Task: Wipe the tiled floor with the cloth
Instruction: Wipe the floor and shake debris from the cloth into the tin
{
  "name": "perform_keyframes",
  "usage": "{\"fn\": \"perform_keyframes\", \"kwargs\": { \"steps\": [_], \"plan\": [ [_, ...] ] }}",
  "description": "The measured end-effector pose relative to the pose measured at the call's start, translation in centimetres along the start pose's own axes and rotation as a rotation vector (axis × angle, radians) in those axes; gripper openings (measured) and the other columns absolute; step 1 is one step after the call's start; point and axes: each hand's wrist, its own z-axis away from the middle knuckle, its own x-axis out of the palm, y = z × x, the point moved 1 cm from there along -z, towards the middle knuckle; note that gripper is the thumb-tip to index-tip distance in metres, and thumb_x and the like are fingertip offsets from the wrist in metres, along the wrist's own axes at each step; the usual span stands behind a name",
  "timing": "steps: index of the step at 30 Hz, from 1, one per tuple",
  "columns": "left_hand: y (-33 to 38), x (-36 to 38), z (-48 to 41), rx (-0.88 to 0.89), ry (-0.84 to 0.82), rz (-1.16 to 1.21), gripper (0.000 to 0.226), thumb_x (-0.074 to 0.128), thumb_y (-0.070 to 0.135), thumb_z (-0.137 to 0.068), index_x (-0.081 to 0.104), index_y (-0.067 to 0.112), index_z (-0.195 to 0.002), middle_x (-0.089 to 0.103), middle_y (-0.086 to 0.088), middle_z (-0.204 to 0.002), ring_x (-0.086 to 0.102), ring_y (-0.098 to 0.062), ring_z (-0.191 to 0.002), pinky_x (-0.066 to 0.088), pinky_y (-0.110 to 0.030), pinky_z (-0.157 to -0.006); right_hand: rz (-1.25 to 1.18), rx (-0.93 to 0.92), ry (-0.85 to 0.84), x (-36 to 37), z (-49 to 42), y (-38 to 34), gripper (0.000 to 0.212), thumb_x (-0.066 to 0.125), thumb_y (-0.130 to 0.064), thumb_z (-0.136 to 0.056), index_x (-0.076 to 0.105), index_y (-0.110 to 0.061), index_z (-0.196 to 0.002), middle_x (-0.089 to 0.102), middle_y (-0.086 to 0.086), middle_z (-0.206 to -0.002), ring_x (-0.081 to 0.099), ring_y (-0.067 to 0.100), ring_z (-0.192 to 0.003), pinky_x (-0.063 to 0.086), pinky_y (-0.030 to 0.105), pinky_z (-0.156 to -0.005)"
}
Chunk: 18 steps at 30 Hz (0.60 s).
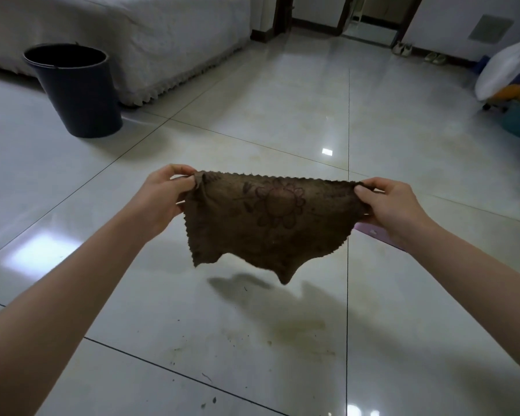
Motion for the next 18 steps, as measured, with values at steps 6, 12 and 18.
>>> {"fn": "perform_keyframes", "kwargs": {
  "steps": [6, 12, 18],
  "plan": [
    [-0.5, 1.5, -1.9, -0.072, 0.072, -0.046, 0.014, 0.05, 0.0, -0.096, 0.055, 0.012, -0.098, 0.06, -0.007, -0.093, 0.06, -0.02, -0.081, 0.053, -0.035, -0.084, -0.077, 0.137, 0.013, 2.0, -2.7, 1.6, 0.01, 0.052, -0.009, -0.099, 0.06, -0.011, -0.104, 0.061, 0.016, -0.118, 0.063, 0.027, -0.105, 0.056, 0.036, -0.081],
    [1.1, 2.0, -3.3, -0.008, 0.043, 0.034, 0.011, 0.053, 0.004, -0.096, 0.056, 0.013, -0.102, 0.062, -0.005, -0.095, 0.062, -0.017, -0.086, 0.054, -0.034, -0.088, -0.238, 0.021, 0.079, 2.0, -4.1, 0.6, 0.011, 0.053, -0.012, -0.099, 0.061, -0.012, -0.106, 0.064, 0.013, -0.114, 0.064, 0.024, -0.104, 0.057, 0.034, -0.086],
    [-0.9, -0.1, -0.6, 0.089, -0.11, 0.116, 0.016, 0.047, -0.001, -0.096, 0.056, 0.013, -0.094, 0.07, -0.002, -0.083, 0.068, -0.016, -0.08, 0.058, -0.029, -0.08, -0.374, -0.052, 0.012, 1.4, -0.9, 2.7, 0.016, 0.051, -0.01, -0.099, 0.062, -0.017, -0.089, 0.064, 0.005, -0.093, 0.064, 0.017, -0.082, 0.057, 0.024, -0.064]
  ]
}}
